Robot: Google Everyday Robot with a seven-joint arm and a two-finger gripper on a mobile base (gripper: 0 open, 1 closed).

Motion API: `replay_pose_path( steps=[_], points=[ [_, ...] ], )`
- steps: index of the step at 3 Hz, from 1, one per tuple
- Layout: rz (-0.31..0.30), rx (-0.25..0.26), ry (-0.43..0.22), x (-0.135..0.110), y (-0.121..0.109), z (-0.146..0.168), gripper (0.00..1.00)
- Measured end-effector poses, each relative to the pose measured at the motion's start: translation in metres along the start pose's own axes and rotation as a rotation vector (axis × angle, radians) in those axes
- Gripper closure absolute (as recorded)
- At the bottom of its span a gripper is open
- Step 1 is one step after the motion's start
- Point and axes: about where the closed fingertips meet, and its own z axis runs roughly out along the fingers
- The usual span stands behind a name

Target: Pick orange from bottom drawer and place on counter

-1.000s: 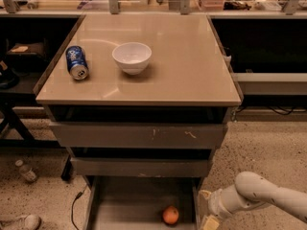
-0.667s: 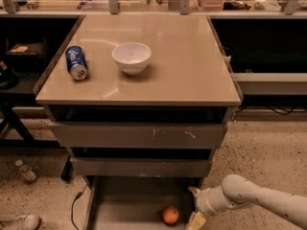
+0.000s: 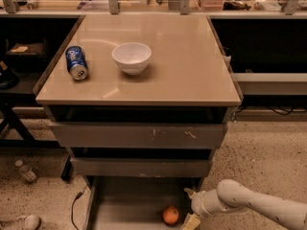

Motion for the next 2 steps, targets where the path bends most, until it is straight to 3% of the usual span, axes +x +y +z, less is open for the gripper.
replay_pose_path(
  steps=[1,2],
  points=[
    [-0.026,0.022,-0.042,0.019,-0.016,0.049,0.0],
    [-0.037,0.016,-0.041,0.021,-0.012,0.06,0.0]
  ],
)
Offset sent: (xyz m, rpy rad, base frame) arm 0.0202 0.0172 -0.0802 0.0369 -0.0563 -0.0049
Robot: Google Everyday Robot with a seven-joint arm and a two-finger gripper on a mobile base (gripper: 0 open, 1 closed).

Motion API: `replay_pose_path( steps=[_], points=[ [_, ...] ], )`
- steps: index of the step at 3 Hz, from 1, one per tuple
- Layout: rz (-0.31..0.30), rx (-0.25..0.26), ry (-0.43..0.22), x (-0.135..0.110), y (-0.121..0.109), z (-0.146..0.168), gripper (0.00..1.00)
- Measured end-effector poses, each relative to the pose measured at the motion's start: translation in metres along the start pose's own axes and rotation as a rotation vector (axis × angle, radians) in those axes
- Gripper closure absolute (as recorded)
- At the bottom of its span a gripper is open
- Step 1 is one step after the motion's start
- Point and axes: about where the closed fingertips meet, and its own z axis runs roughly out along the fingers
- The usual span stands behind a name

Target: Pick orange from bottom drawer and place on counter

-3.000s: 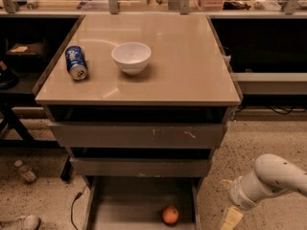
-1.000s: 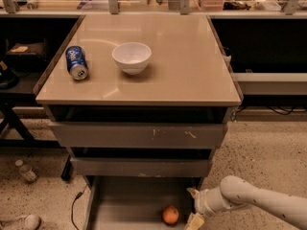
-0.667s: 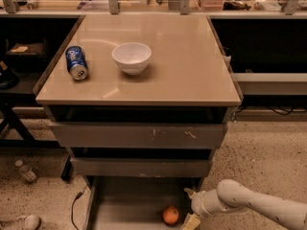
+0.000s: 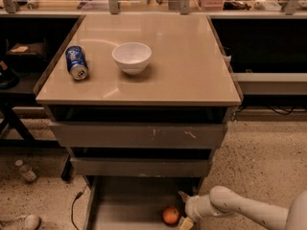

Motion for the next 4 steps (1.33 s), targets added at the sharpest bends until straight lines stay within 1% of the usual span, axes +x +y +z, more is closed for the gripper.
replay_pose_path(
  steps=[2,3,4],
  points=[
    [-0.004,0.047,-0.016,0.022,-0.021,0.047,0.0],
    [-0.008,0.087,-0.04,0.035,-0.037,0.075,0.0],
    [-0.008,0.087,-0.04,0.035,-0.037,0.075,0.0]
  ],
)
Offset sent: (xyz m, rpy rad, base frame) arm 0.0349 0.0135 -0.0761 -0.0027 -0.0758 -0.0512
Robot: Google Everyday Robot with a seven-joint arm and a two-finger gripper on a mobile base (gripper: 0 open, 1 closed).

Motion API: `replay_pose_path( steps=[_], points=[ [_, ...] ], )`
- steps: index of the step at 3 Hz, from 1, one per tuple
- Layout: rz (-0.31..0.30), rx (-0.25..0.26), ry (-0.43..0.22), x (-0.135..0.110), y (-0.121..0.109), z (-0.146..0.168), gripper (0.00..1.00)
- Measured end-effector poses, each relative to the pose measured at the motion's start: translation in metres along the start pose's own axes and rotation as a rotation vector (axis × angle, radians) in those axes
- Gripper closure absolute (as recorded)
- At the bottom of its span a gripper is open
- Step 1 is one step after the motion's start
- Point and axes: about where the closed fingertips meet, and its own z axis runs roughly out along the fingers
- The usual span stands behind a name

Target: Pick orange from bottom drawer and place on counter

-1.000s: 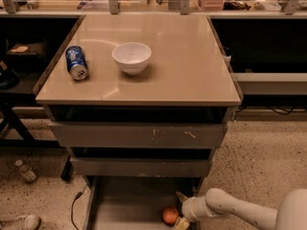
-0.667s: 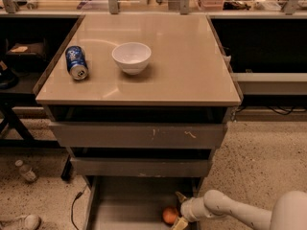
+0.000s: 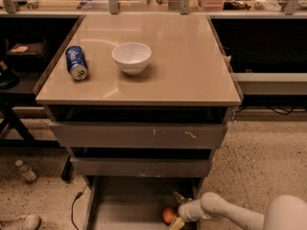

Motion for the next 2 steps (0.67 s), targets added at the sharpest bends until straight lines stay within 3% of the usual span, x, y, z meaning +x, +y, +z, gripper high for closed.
replay_pose_path(
  steps=[2],
  points=[
    [0.0,0.0,0.0,0.0,0.0001,0.0,0.41]
  ],
)
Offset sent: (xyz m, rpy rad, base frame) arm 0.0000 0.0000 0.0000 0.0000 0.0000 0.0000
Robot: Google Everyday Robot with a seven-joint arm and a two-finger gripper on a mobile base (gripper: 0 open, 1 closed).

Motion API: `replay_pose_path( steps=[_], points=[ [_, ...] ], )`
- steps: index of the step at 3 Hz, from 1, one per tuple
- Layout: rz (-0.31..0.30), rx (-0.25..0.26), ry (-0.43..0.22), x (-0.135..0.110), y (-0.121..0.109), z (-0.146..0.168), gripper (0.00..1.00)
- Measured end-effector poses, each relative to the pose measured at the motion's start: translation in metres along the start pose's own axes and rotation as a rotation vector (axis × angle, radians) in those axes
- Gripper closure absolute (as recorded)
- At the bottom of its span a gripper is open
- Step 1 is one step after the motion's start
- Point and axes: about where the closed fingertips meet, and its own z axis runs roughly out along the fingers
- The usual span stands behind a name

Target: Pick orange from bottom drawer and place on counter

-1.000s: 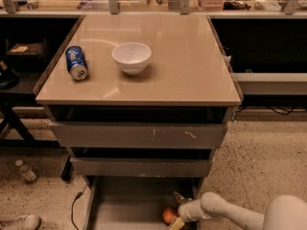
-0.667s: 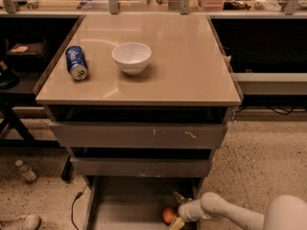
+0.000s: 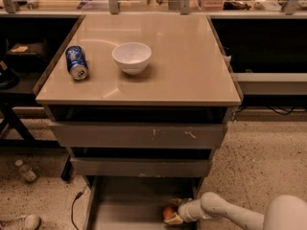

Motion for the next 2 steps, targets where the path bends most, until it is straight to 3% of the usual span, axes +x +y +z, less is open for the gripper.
replay_pose_path(
  steps=[2],
  points=[
    [0.0,0.0,0.0,0.0,0.0001,0.0,0.88]
  ],
)
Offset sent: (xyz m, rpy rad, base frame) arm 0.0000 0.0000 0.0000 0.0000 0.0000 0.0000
